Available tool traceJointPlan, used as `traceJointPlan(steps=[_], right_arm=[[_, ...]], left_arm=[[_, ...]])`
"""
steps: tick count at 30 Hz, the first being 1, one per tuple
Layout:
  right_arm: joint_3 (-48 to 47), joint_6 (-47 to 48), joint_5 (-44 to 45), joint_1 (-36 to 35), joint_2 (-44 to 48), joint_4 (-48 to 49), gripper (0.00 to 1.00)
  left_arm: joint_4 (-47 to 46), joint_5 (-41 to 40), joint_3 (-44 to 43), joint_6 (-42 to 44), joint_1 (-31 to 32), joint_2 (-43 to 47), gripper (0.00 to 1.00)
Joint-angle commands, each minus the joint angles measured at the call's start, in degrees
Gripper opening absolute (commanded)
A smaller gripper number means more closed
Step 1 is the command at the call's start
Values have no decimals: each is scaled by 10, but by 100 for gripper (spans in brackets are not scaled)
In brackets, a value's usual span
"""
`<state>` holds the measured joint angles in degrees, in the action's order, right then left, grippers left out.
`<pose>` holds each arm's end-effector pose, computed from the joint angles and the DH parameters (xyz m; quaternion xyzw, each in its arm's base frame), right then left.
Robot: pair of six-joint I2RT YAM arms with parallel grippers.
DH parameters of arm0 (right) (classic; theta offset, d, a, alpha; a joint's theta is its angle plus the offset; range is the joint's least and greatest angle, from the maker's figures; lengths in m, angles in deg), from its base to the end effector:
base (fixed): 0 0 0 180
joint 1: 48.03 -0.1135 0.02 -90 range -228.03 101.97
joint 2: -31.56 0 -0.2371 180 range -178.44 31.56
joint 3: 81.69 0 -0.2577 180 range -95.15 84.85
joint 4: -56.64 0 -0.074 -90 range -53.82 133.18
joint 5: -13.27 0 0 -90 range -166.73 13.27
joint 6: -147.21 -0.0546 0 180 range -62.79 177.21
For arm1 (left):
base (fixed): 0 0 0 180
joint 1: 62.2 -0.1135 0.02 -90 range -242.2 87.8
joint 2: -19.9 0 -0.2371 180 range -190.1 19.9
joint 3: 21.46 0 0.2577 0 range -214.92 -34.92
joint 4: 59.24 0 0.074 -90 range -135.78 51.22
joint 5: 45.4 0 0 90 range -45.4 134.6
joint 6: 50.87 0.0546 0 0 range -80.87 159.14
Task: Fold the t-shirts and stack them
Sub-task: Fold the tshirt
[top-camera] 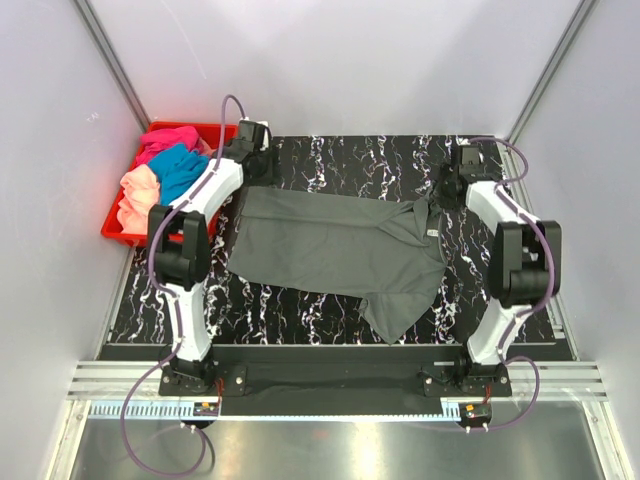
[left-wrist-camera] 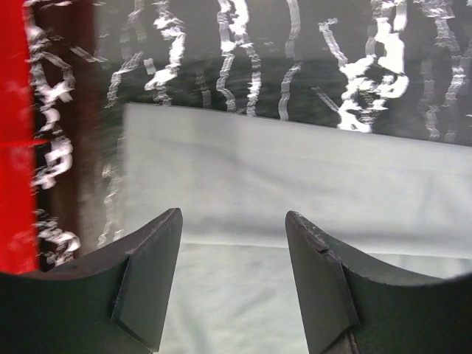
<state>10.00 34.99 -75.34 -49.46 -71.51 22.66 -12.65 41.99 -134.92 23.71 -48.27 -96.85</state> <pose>0.4075 0.0088 0.1821 0.1731 0.9197 0.0611 0.3472 0.4537 -0.1100 0.2121 -0.0200 0.9389 -0.0662 0.3371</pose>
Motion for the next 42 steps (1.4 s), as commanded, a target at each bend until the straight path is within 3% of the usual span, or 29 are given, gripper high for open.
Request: traceJointPlan(steps=[1,10,17,30,34,36,37,42], right_arm=[[-60,20,28,2,-41,-19,52],[-59,-21,39,4,-79,30,37],[-50,-52,3,4,-95,106,41],[-47,-80,15,4,-102,111,43],[-63,-85,10,3,-129,100,34],[-46,-88,10,4,-128,115,24],[-41,-90,12,5,-123,127,1],[3,-79,87,11,-89,160,0]], left_arm=[[-40,41,-8,-19,-5,-14,64],[-50,31,-15,-39,-12,-99,64],[-52,28,-18,-41,-18,-125,64],[-52,27,-11,-47,-18,-132,64],[-47,9,-9,-47,-18,-129,64],[-46,7,-6,-46,-18,-128,64],[-44,2,-7,-47,-18,-127,64],[-6,-36,-25,-66,-22,-139,64]])
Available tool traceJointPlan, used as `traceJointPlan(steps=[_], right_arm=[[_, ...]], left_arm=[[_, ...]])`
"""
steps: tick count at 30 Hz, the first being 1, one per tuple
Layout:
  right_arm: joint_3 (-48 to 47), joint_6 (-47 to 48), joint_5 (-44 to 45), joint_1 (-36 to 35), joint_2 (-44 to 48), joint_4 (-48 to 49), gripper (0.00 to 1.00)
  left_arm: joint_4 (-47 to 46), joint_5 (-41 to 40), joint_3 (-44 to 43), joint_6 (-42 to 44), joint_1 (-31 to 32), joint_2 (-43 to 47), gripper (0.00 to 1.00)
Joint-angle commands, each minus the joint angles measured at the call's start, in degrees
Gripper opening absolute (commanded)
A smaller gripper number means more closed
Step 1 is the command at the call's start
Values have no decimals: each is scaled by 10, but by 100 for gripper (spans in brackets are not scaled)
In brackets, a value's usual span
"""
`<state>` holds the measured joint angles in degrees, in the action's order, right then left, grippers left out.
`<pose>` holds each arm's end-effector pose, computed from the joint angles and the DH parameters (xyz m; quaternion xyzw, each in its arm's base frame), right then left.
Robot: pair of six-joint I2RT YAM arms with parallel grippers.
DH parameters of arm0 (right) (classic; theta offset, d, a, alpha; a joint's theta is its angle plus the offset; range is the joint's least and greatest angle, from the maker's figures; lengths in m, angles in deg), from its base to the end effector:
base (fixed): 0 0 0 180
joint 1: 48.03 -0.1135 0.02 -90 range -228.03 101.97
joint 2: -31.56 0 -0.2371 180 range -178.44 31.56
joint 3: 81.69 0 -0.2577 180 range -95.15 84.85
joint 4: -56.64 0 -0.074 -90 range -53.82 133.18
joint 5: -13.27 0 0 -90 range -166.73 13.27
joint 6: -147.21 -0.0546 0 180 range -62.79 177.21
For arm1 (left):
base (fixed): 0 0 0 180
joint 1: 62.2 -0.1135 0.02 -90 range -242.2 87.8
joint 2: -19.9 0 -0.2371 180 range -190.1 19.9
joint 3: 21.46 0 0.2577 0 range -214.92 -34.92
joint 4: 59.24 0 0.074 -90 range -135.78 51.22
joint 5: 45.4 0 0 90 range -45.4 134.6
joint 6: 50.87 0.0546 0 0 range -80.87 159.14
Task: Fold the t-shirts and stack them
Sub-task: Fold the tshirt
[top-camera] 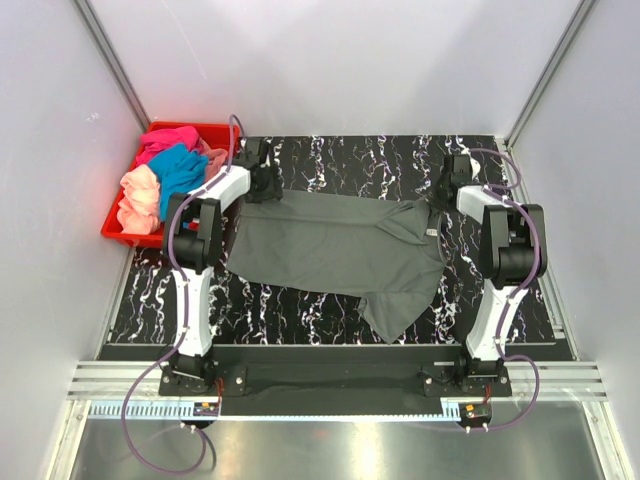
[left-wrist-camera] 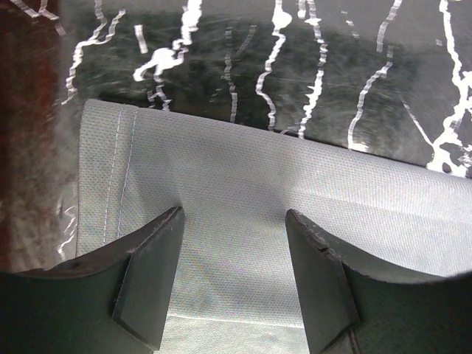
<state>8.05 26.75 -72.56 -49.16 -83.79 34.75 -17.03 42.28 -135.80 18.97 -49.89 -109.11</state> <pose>0.4425 0.0048 0.1246 0.2483 0.8961 0.0672 0.3618 0.4780 -0.1020 0.1248 -0.0714 0.9557 -0.0610 0.2790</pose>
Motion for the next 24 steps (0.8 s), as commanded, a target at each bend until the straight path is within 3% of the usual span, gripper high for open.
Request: traceJointPlan(steps=[1,8,17,20,21,24], right_arm=[[31,-8,59,26,49,50,0],[81,-115,102,31,98,12,0],[101,-137,35,35,79,79,0],[109,-130,36,36,113,90,11],[102,-117,37,36,122,50,23],[55,-84,31,36,150,-34,36]], left_arm=[[41,-43,-17,-23,-10,-20,64],[54,-47,-35,-42,-19,-33,65],[9,20,-24,-40,-19,-24,66],[-24,79,-23,-39,-19,8,68],[-25,90,-33,-39,-19,16,68],[-8,116,-58,-37,-19,44,70]])
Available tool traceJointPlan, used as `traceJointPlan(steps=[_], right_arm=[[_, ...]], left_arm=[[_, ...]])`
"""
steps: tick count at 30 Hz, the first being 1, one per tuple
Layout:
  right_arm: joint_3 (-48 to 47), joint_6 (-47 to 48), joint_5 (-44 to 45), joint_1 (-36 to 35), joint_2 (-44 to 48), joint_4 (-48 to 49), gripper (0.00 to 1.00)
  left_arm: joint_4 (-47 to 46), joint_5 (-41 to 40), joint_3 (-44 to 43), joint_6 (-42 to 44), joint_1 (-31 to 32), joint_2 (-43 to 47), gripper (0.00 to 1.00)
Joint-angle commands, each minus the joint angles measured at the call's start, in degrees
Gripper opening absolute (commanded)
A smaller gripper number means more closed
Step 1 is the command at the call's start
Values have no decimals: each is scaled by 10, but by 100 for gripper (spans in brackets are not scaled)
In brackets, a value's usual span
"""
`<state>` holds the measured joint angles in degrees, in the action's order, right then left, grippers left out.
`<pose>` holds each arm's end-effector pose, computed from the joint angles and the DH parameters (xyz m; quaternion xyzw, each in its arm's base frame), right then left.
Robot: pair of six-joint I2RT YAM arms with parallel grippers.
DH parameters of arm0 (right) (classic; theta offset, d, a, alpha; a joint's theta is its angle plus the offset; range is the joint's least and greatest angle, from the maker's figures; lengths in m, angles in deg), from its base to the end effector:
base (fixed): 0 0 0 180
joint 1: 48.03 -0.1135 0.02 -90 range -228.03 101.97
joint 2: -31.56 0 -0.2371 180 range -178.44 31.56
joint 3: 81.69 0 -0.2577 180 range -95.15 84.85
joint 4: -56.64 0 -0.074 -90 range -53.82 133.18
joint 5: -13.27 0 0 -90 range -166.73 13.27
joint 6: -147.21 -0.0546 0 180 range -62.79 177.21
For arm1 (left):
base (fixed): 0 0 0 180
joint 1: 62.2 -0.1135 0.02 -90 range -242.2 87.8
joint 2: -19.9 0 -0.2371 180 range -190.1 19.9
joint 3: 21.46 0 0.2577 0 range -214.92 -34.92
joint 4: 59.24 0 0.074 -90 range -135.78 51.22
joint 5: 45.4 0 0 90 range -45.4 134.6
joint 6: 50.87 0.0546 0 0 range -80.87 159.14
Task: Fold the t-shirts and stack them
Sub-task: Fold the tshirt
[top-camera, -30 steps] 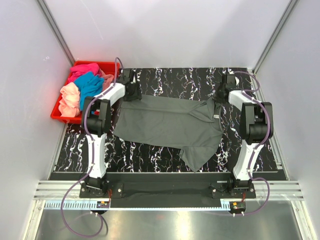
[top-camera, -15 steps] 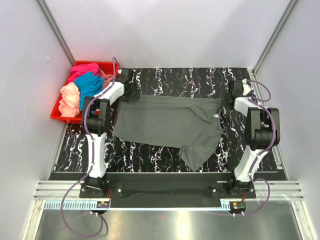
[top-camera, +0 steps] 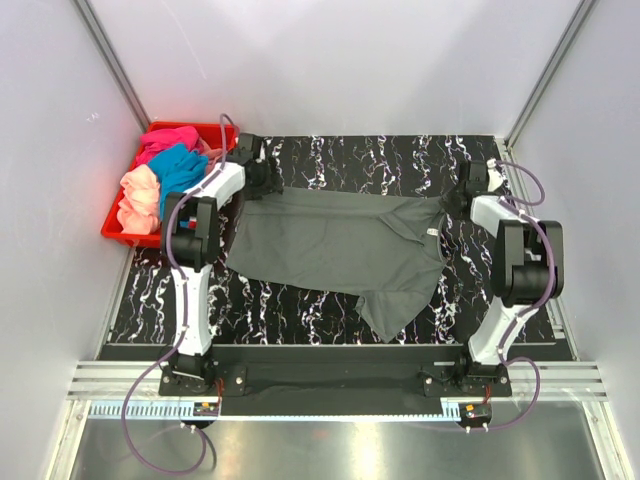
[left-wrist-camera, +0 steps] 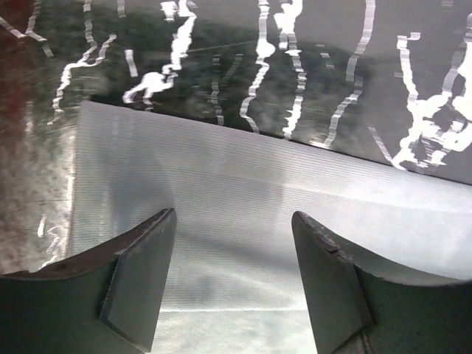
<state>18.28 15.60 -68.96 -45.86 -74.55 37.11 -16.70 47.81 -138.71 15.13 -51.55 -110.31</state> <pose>0.4063 -0.0228 0.1365 0.3682 0.8476 0.0681 0.3760 0.4879 -0.0949 0.1309 -0.1027 0.9491 -0.1138 0.2750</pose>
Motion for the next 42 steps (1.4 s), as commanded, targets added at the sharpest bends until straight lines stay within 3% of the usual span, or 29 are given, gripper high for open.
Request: traceJointPlan(steps=[1,9,17,21,30,37,42], right_arm=[[-53,54,-23,3,73,-102,37],[-16,161,-127,-9,178,-193,37],[-24,193,-195,-68,110,-178,32],[-53,245,-163,-132,63,-224,34],[-59,278,-80,-158,38,-267,39],[-74,300,-12,-158,49,-276,39],[-103,320,8,-158,-12,-281,40]], left_arm=[[-7,69,-40,4,-2,64,72],[-32,122,35,-4,-2,207,77],[-52,158,204,-18,-5,316,76],[-57,166,283,-18,-8,355,77],[-50,166,280,-65,-69,280,75],[-20,145,228,-39,-71,244,76],[-26,150,215,-42,-71,247,76]])
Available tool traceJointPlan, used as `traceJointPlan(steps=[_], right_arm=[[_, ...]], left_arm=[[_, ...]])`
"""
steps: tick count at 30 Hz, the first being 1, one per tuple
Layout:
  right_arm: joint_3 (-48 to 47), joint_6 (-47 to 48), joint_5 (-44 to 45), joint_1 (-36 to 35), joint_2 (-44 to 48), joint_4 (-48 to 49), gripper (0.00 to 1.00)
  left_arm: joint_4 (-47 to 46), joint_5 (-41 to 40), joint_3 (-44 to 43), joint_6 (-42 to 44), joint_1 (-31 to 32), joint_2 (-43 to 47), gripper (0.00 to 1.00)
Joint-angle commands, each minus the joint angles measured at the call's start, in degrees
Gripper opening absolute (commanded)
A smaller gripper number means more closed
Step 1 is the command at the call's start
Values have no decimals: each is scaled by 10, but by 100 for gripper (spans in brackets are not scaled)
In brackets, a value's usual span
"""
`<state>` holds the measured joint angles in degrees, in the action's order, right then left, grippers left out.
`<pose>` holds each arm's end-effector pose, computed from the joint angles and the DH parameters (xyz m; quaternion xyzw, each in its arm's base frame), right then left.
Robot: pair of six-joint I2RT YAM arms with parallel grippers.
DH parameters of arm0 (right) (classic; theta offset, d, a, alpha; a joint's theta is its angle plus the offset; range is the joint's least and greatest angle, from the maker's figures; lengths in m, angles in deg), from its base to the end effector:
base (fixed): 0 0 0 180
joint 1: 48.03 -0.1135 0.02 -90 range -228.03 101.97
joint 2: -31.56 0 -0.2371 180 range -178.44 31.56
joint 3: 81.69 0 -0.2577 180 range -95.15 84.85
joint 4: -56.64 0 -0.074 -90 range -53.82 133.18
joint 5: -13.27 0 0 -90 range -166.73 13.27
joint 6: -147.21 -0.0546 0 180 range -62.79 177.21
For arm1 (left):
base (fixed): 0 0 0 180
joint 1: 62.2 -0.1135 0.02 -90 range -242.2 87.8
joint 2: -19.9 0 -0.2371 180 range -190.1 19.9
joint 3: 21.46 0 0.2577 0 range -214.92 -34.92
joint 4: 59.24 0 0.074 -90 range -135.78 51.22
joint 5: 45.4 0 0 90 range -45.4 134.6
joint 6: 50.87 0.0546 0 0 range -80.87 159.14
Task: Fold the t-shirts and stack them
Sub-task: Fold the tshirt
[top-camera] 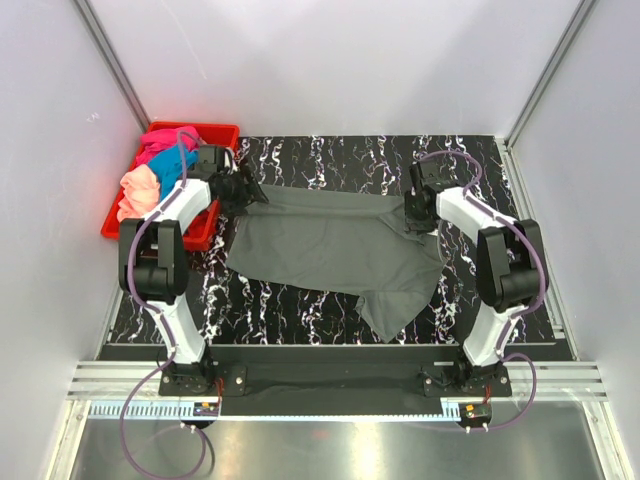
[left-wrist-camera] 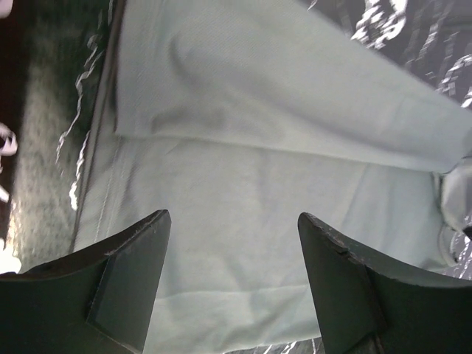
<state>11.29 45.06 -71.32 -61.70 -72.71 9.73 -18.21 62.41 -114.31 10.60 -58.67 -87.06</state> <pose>0.3709 0.0849 0.1513 -0.0024 0.9737 0.0051 0.2280 0.4093 -0.0420 0.1741 -0.1587 0.9303 -0.2237 0.2436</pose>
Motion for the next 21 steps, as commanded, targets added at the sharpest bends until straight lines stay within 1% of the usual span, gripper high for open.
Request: traceJointPlan(steps=[1,4,8,12,15,16,17,18,21], right_arm=[[-35,26,32,0,-35,-4,41],[-41,38,33,0,-41,11,43],[-55,52,28,0,-61,-5,43],[-45,51,9,0,-59,-11,39],[-50,45,10,0,-54,-19,23],[-57,43,11,0,-52,-23,9],[-62,41,9,0,-50,-35,4],[-67,38,2,0,-41,-41,0],[-88,28,-26,0,-21,-67,0]], left_arm=[[-12,7,-29,4,1,15,76],[-12,9,-26,8,1,11,76],[-13,14,-26,8,1,9,76],[-19,19,-23,6,2,11,76],[-18,21,-23,6,1,9,76],[-18,22,-23,7,2,9,76],[-17,23,-23,7,2,8,76],[-18,23,-23,7,1,8,76],[-18,21,-22,7,2,9,76]])
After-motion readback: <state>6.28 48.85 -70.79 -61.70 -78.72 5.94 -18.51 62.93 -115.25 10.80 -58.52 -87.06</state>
